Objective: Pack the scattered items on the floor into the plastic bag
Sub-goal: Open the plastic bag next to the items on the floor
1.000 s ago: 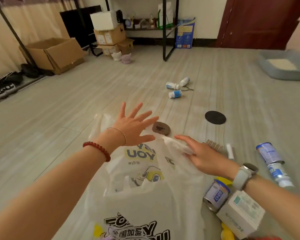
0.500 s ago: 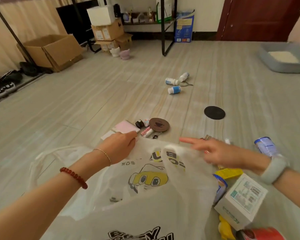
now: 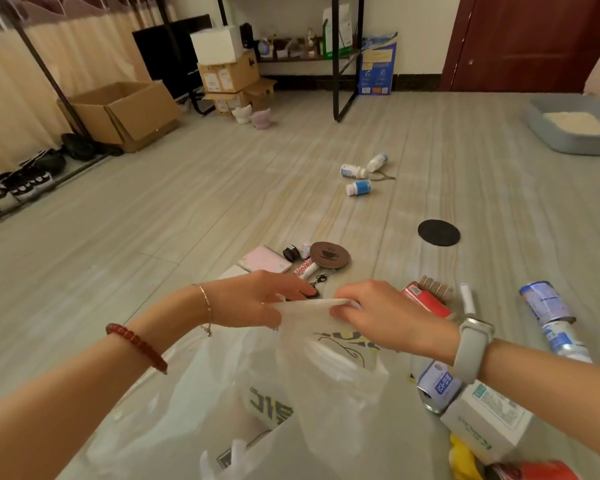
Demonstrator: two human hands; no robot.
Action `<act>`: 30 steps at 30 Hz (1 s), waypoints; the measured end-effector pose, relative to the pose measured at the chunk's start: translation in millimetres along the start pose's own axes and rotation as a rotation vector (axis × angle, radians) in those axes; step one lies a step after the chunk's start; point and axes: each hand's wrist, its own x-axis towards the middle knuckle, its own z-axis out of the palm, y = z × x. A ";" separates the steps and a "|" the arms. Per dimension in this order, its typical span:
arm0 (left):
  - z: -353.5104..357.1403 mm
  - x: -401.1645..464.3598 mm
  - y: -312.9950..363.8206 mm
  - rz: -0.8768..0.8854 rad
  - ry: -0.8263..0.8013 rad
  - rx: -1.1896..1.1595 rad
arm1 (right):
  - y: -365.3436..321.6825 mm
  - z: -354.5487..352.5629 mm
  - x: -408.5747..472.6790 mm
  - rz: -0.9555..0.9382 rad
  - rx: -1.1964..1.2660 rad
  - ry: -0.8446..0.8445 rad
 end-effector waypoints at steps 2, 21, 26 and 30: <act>3.8 -5.3 -4.8 -0.029 -0.086 -0.178 | 4.3 5.0 -4.4 -0.088 -0.050 0.084; 101.6 8.7 14.6 -0.211 0.927 -1.003 | -6.1 3.3 -8.5 0.429 1.043 0.137; 148.2 11.3 -12.4 -0.157 0.843 -0.997 | 22.9 49.2 -25.4 0.549 1.299 0.023; 184.0 5.0 -38.1 -0.036 0.878 -0.575 | 50.0 83.7 -33.1 0.716 1.523 -0.110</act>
